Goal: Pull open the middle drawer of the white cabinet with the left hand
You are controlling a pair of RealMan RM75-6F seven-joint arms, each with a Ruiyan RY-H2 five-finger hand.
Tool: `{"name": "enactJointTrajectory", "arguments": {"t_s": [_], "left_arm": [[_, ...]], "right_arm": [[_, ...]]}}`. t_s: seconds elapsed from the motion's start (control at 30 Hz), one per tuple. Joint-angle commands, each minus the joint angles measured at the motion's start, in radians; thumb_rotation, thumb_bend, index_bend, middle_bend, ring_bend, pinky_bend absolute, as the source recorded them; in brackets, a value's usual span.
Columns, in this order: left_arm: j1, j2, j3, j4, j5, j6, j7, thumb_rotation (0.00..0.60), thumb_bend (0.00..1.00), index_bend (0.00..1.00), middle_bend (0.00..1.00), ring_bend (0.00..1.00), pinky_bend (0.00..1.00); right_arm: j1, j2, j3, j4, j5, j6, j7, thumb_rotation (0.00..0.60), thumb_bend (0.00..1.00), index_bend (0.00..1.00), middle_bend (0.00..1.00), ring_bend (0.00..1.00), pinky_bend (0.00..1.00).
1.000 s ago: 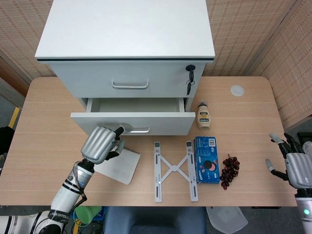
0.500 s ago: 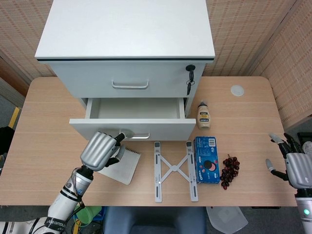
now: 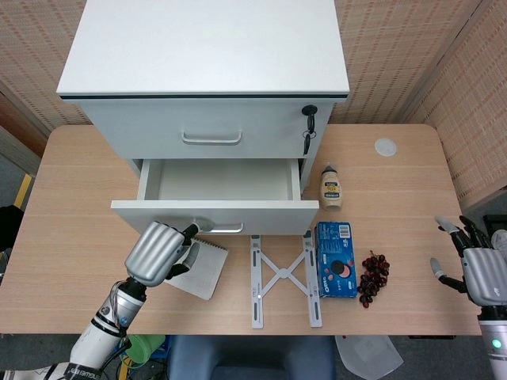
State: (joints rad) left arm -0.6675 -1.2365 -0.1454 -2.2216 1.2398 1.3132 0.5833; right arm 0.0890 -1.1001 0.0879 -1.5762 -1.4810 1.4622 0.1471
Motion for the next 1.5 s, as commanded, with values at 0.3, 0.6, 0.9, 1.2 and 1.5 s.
{"name": "enactJointTrajectory", "arguments": {"t_s": [0.3, 0.6, 0.9, 1.2, 1.5], "left_arm": [[0.036, 0.015, 0.031, -0.034, 0.039, 0.007, 0.017, 0.6, 0.58, 0.31, 0.93, 0.97, 1.0], [0.071, 0.022, 0.052, -0.05, 0.084, 0.022, 0.022, 0.6, 0.58, 0.31, 0.93, 0.97, 1.0], [0.106, 0.032, 0.077, -0.074, 0.137, 0.029, 0.03, 0.6, 0.58, 0.31, 0.93, 0.97, 1.0], [0.129, 0.031, 0.073, -0.071, 0.184, 0.036, 0.012, 0.6, 0.58, 0.3, 0.93, 0.97, 1.0], [0.177, 0.029, 0.063, -0.039, 0.309, 0.102, -0.065, 0.6, 0.58, 0.39, 0.9, 0.93, 1.0]], "right_arm": [[-0.003, 0.001, -0.002, -0.005, -0.002, 0.005, -0.003, 0.6, 0.33, 0.14, 0.24, 0.13, 0.16], [-0.004, 0.0, -0.002, -0.002, -0.003, 0.007, 0.0, 0.6, 0.33, 0.14, 0.24, 0.13, 0.16], [-0.003, 0.0, -0.002, 0.0, -0.004, 0.007, 0.002, 0.6, 0.33, 0.14, 0.24, 0.13, 0.16], [-0.003, -0.001, -0.002, 0.002, -0.003, 0.007, 0.004, 0.6, 0.33, 0.14, 0.24, 0.13, 0.16], [-0.002, -0.003, -0.001, 0.005, 0.0, 0.004, 0.006, 0.6, 0.33, 0.14, 0.24, 0.13, 0.16]]}}
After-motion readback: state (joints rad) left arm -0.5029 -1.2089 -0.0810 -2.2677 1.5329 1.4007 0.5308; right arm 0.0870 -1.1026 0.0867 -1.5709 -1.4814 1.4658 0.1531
